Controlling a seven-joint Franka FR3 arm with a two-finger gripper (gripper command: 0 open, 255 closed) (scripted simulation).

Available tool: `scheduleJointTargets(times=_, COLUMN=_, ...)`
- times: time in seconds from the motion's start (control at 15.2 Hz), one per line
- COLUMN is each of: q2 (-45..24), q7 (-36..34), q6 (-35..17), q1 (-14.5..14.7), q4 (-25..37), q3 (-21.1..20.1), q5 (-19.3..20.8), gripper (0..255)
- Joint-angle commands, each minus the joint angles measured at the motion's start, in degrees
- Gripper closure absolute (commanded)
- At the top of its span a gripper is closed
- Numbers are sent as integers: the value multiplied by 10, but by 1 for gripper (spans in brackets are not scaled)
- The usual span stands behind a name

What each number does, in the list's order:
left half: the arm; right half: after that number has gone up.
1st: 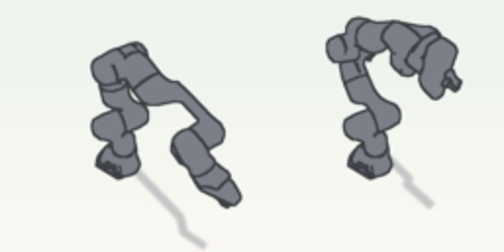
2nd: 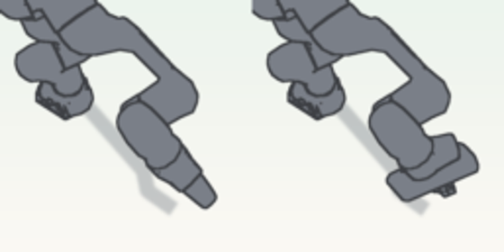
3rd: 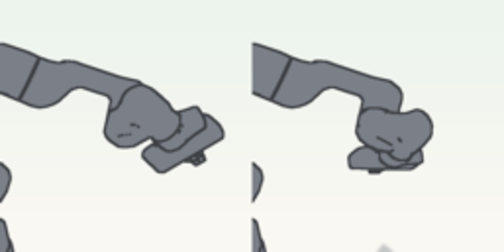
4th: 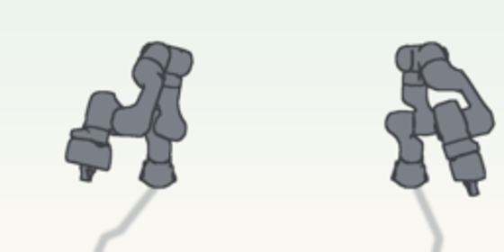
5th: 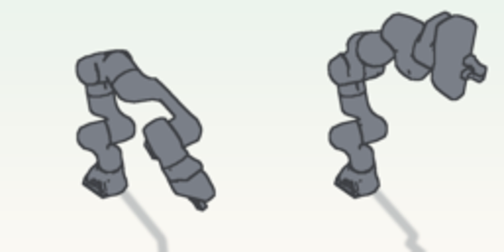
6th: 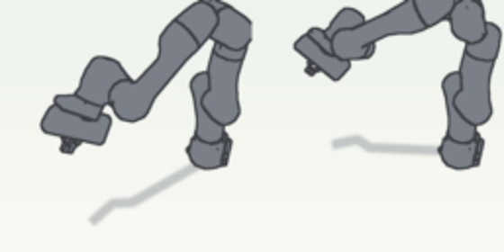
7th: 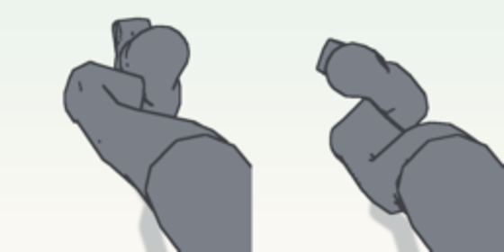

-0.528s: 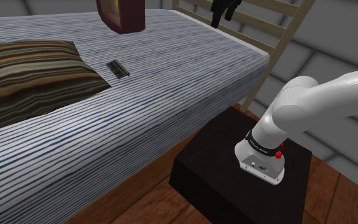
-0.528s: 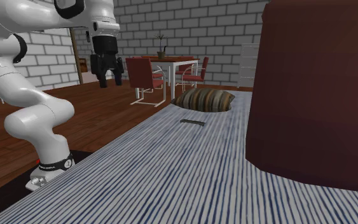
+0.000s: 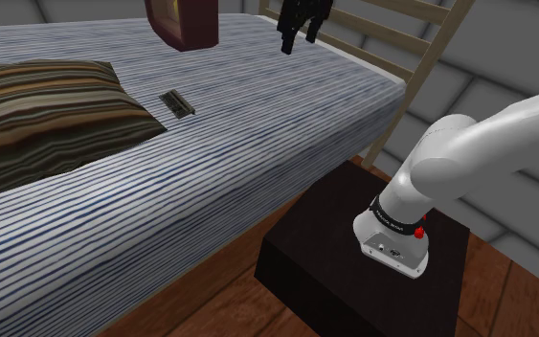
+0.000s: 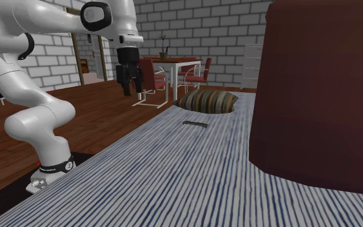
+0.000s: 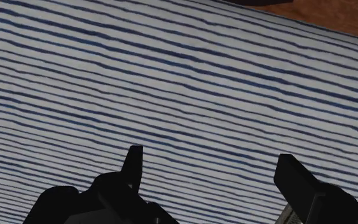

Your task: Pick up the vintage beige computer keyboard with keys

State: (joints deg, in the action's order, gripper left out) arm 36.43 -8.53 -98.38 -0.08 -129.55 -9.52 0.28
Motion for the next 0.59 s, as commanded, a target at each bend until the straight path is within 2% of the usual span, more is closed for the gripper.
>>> scheduleJointTargets(times=0.0, q2=-35, q7=-22, q6=-32, q1=0, q4=5, q3=-17, q5=-3, gripper=0)
scheduleJointTargets(times=0.53, q2=-182, q7=-117, q6=-121, q1=-4, q4=67, q3=-83, q5=15, gripper=0)
